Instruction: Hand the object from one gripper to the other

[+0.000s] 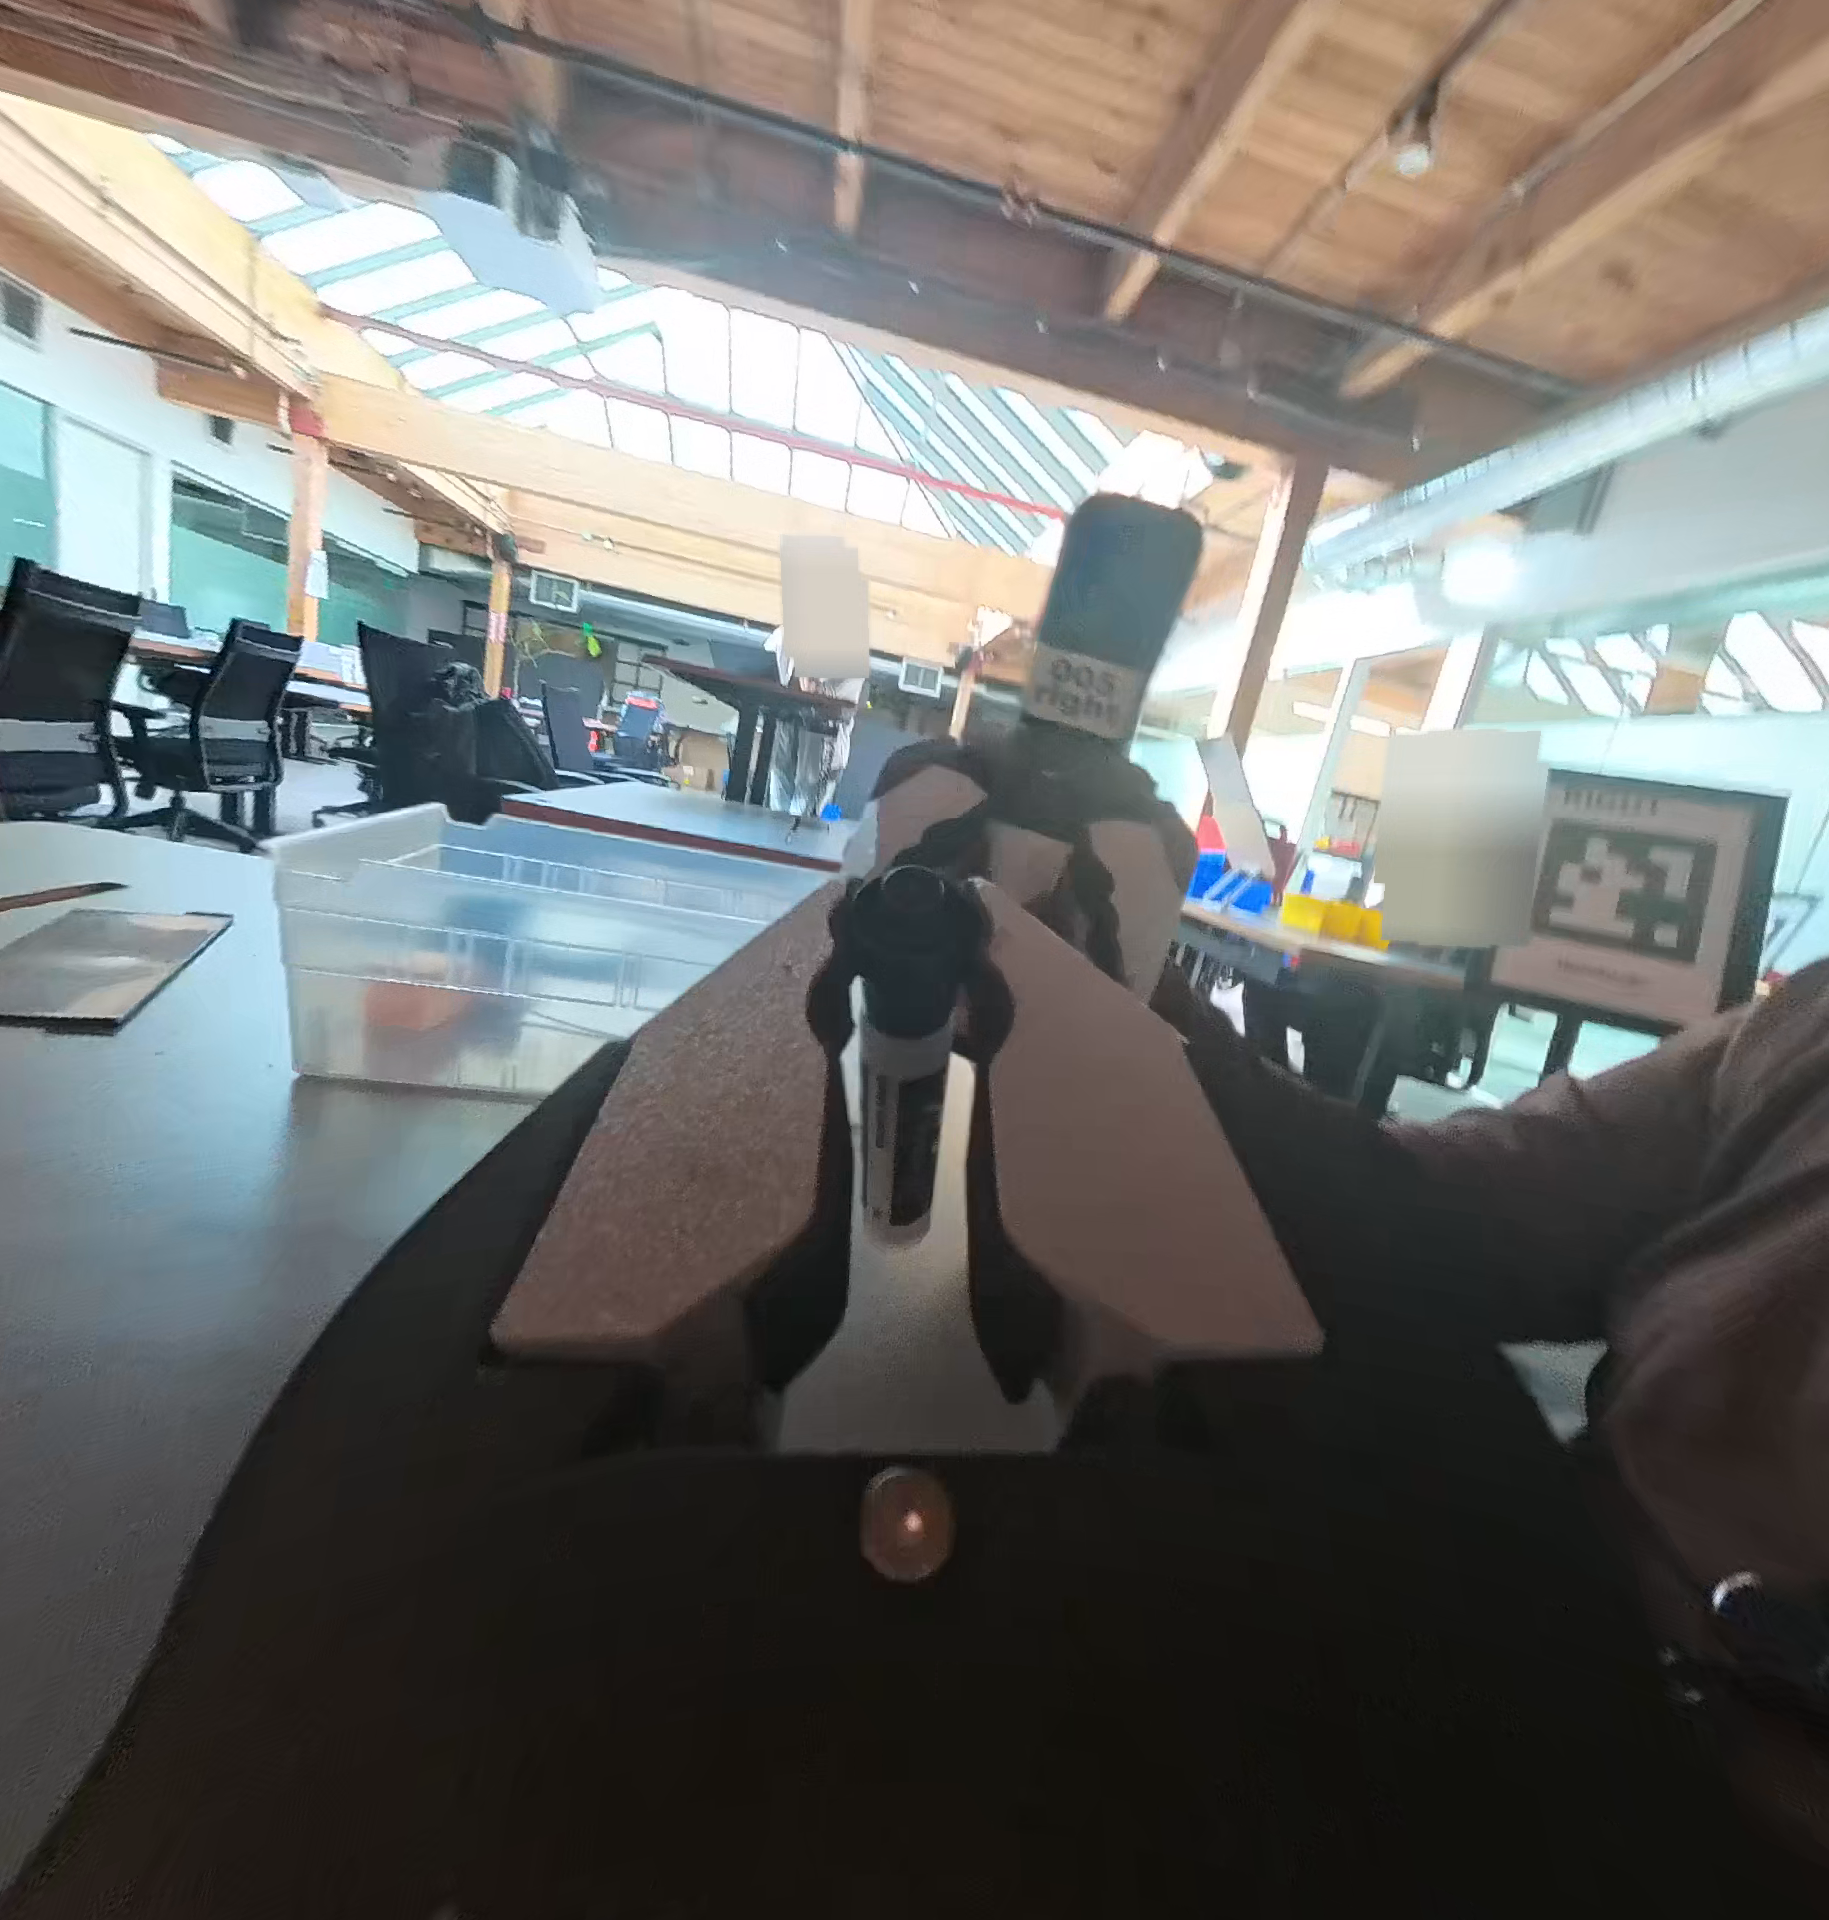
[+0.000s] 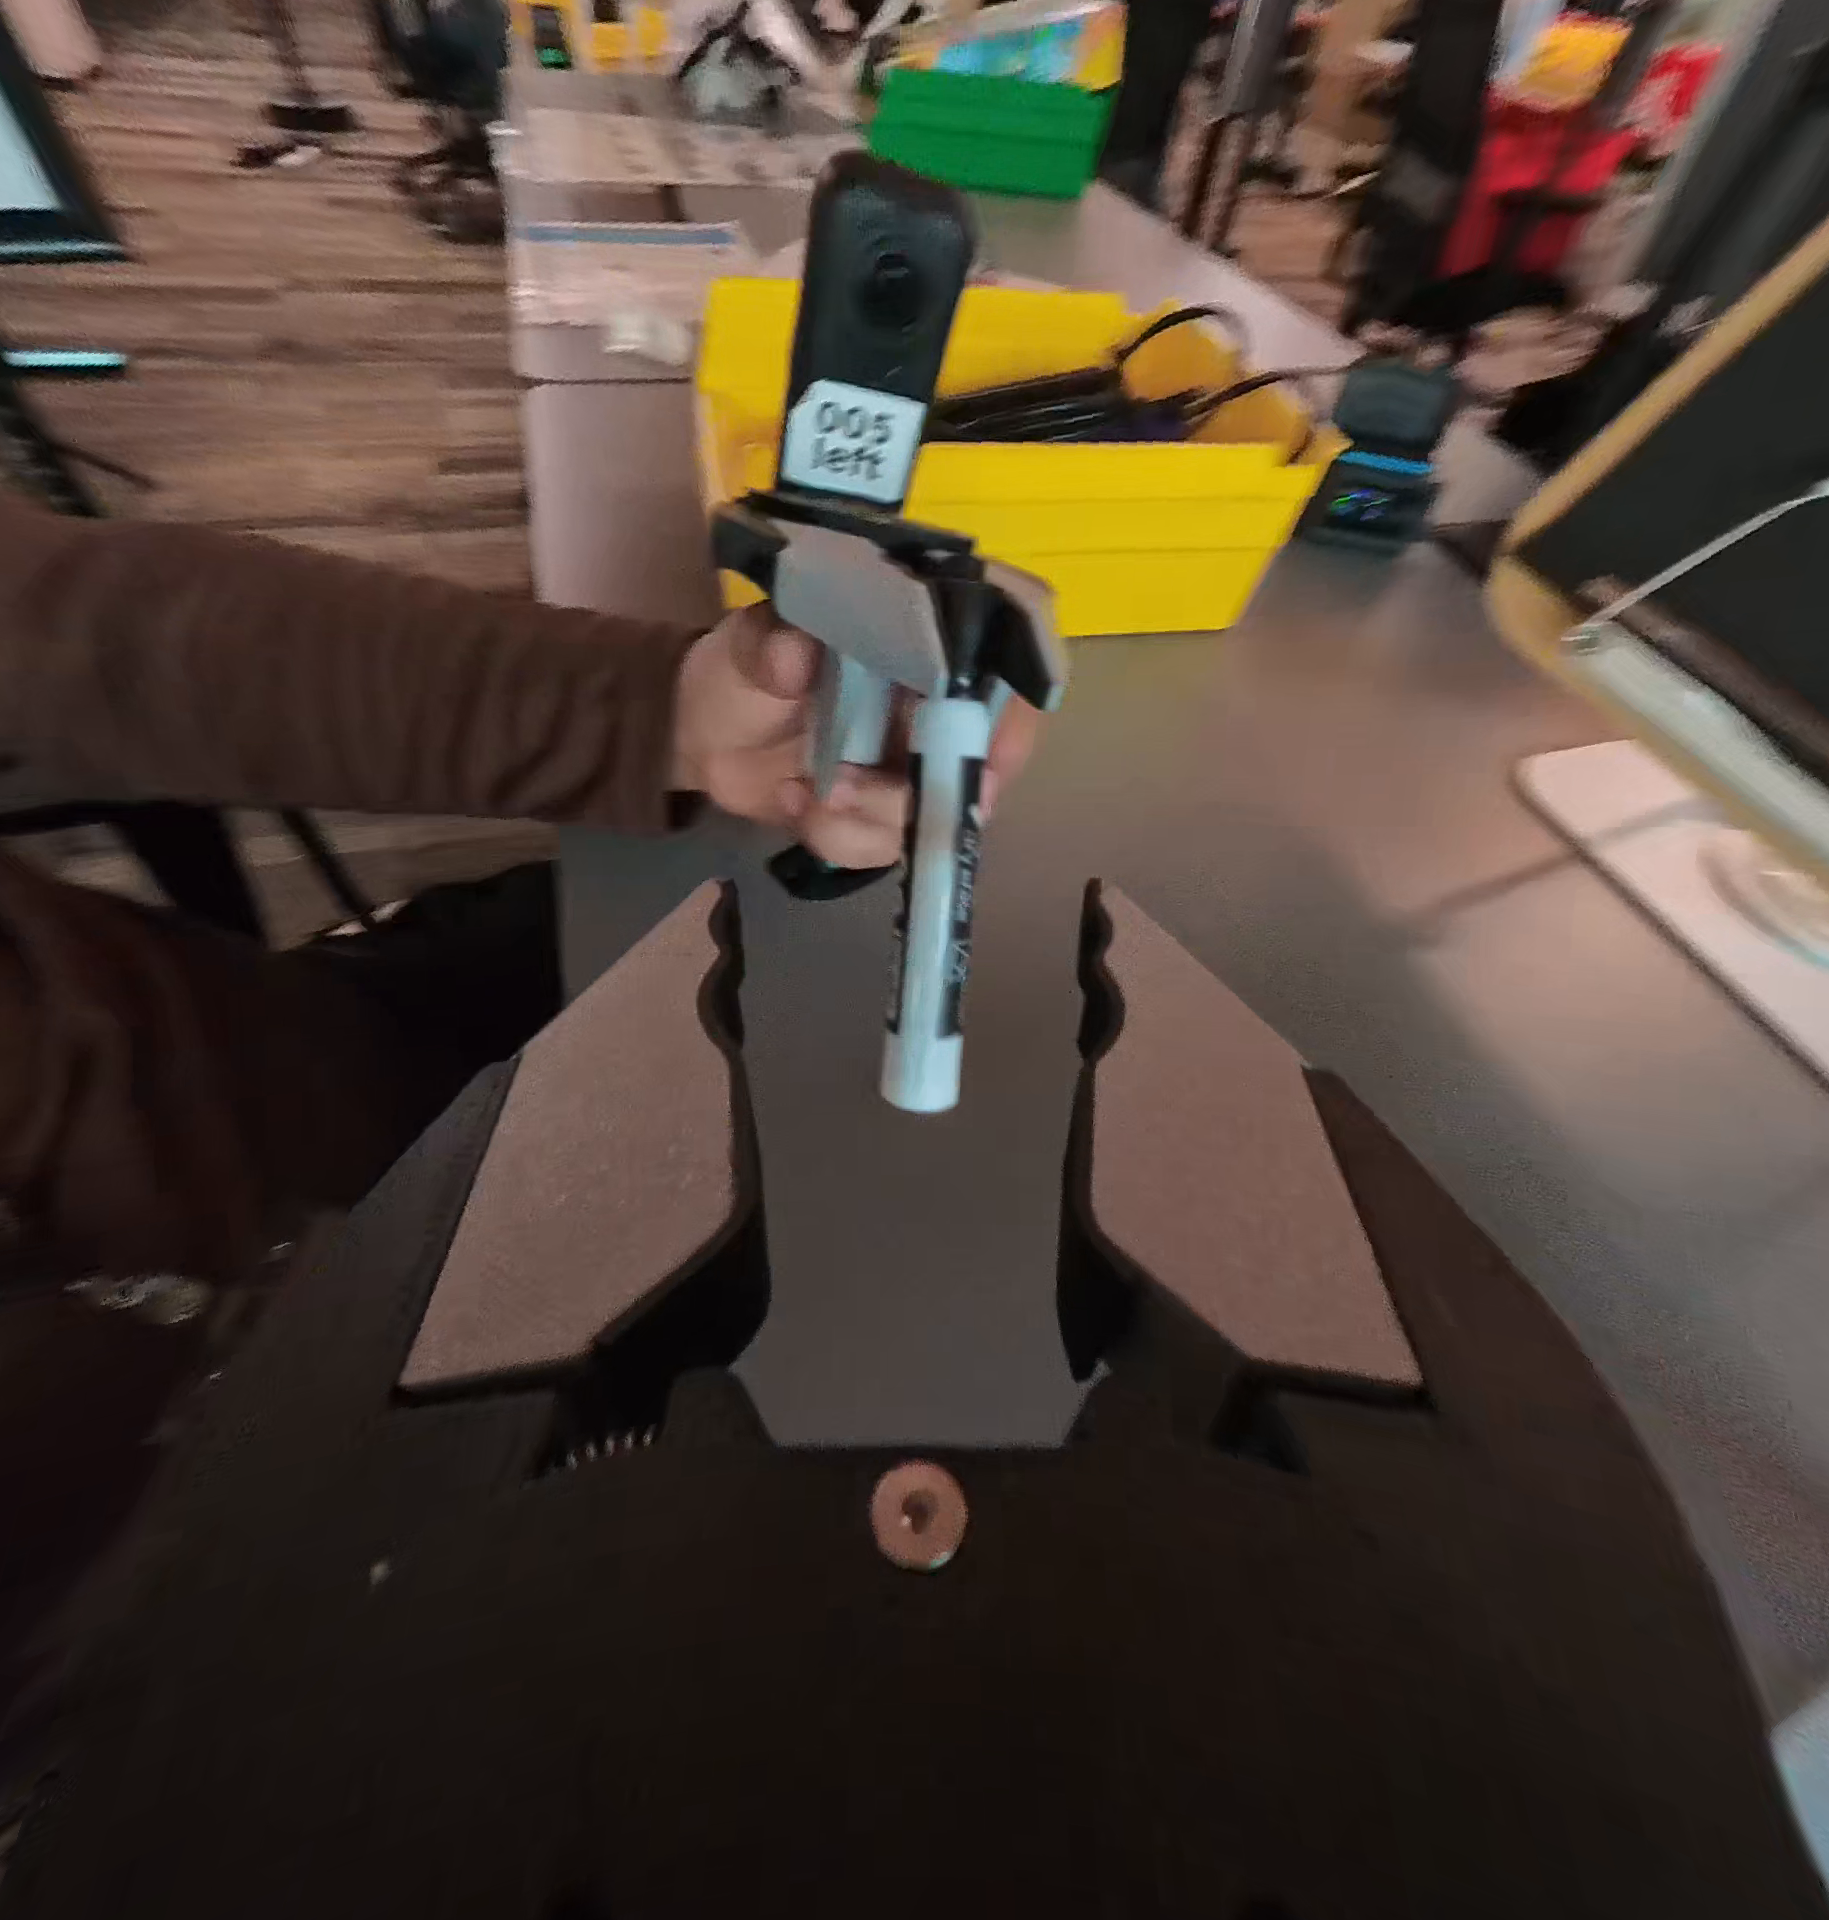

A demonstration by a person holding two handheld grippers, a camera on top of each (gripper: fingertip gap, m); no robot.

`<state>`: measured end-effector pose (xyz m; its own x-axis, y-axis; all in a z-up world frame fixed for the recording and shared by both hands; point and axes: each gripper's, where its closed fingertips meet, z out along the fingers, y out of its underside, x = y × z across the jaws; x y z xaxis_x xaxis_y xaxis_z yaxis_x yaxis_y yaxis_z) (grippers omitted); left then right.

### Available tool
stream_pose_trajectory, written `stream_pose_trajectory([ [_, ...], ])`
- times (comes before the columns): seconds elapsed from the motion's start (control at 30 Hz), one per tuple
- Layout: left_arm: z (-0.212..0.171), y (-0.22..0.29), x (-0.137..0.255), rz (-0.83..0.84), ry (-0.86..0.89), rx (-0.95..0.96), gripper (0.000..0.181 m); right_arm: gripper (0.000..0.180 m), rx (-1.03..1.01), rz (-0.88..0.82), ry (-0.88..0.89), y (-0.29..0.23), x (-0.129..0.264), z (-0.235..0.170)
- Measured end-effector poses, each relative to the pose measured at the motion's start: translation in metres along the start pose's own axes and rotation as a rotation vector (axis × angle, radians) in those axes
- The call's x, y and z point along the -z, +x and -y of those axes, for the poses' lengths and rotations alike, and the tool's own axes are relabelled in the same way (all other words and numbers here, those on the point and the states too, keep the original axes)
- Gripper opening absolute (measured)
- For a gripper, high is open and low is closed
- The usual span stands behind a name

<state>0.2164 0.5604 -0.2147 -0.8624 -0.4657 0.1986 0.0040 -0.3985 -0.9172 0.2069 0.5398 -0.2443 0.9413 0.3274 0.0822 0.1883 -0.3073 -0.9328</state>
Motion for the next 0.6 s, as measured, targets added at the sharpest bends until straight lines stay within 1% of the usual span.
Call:
stream_pose_trajectory([
  [0.1,-0.012,0.011,-0.007,-0.042,-0.056,-0.035,0.014,0.062,-0.027,0.049,-0.041,-0.009,-0.014,-0.008],
  [0.2,-0.017,0.013,-0.01,-0.048,-0.082,-0.037,0.014,0.06,-0.027,0.058,-0.143,-0.012,-0.032,-0.027],
  [0.23,-0.016,0.013,-0.01,-0.049,-0.082,-0.038,0.014,0.052,-0.018,0.063,-0.171,-0.013,-0.037,-0.032],
  [0.27,-0.016,0.013,-0.01,-0.042,-0.084,-0.048,0.014,0.028,-0.005,0.057,-0.189,-0.012,-0.04,-0.035],
  [0.3,-0.016,0.012,-0.01,-0.033,-0.087,-0.061,0.014,0.016,0.004,0.018,-0.197,-0.006,-0.043,-0.037],
  [0.37,-0.017,0.006,-0.01,0.016,-0.09,-0.079,0.014,0.016,-0.027,0.008,-0.21,-0.001,-0.044,-0.039],
  [0.43,-0.017,-0.009,-0.008,0.127,-0.099,-0.131,0.016,0.015,-0.086,-0.014,-0.211,0.008,-0.041,-0.04],
  [0.5,-0.017,-0.028,-0.003,0.283,-0.117,-0.25,0.028,0.017,-0.149,-0.069,-0.204,0.022,-0.034,-0.04],
  [0.53,-0.016,-0.035,0.0,0.346,-0.122,-0.304,0.028,0.017,-0.177,-0.104,-0.208,0.03,-0.03,-0.041],
  [0.6,-0.022,-0.046,0.005,0.445,-0.201,-0.423,0.028,0.017,-0.196,-0.197,-0.252,0.045,-0.019,-0.048],
])
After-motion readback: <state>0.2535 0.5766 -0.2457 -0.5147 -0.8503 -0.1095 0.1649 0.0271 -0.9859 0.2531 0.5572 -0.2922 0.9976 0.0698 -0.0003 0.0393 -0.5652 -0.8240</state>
